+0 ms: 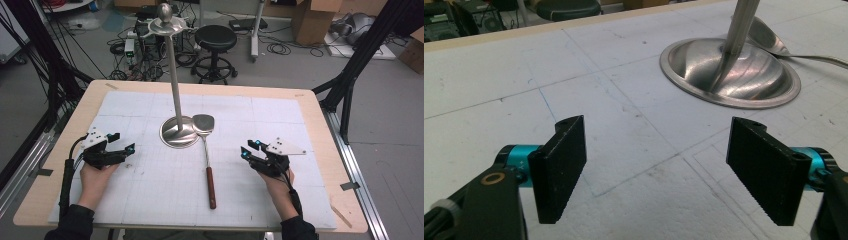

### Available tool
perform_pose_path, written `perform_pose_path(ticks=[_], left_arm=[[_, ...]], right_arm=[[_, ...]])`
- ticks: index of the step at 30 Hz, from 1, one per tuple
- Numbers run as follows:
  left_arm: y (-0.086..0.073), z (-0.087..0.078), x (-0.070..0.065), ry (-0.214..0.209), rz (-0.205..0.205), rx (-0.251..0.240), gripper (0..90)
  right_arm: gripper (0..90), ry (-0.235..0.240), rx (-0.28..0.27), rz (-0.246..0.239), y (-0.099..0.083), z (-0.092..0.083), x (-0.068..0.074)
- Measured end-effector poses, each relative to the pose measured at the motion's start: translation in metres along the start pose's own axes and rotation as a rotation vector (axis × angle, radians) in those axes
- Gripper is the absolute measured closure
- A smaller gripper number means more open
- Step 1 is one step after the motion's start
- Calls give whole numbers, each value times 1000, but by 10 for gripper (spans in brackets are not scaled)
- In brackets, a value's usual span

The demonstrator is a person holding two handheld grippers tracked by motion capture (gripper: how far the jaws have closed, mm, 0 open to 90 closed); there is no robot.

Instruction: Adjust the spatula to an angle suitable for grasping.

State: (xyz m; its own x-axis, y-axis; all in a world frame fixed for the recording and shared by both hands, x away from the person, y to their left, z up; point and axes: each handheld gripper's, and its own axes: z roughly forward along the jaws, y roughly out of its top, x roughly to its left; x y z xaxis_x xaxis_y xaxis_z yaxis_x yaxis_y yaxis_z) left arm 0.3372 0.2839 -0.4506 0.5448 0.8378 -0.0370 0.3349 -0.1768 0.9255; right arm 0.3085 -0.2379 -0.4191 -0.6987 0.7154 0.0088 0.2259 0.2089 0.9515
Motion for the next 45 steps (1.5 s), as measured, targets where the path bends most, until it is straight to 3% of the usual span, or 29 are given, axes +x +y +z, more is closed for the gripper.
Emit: perform_pose_path(ticks=[7,11,20,34,45], left_arm=[[0,0,0,1,3,0,247],[0,0,0,0,5,1,247],[0,0,-1,0,5,1,249],[0,0,-1,-1,11,3,252],[0,0,-1,-3,14,3,255]], right_arm=[[694,87,30,-22,4,15,23],[713,149,78,-41,3,28,38],[716,203,132,-61,0,45,57],[644,113,251,-20,-1,77,63],[603,49,314,4,2,96,62]])
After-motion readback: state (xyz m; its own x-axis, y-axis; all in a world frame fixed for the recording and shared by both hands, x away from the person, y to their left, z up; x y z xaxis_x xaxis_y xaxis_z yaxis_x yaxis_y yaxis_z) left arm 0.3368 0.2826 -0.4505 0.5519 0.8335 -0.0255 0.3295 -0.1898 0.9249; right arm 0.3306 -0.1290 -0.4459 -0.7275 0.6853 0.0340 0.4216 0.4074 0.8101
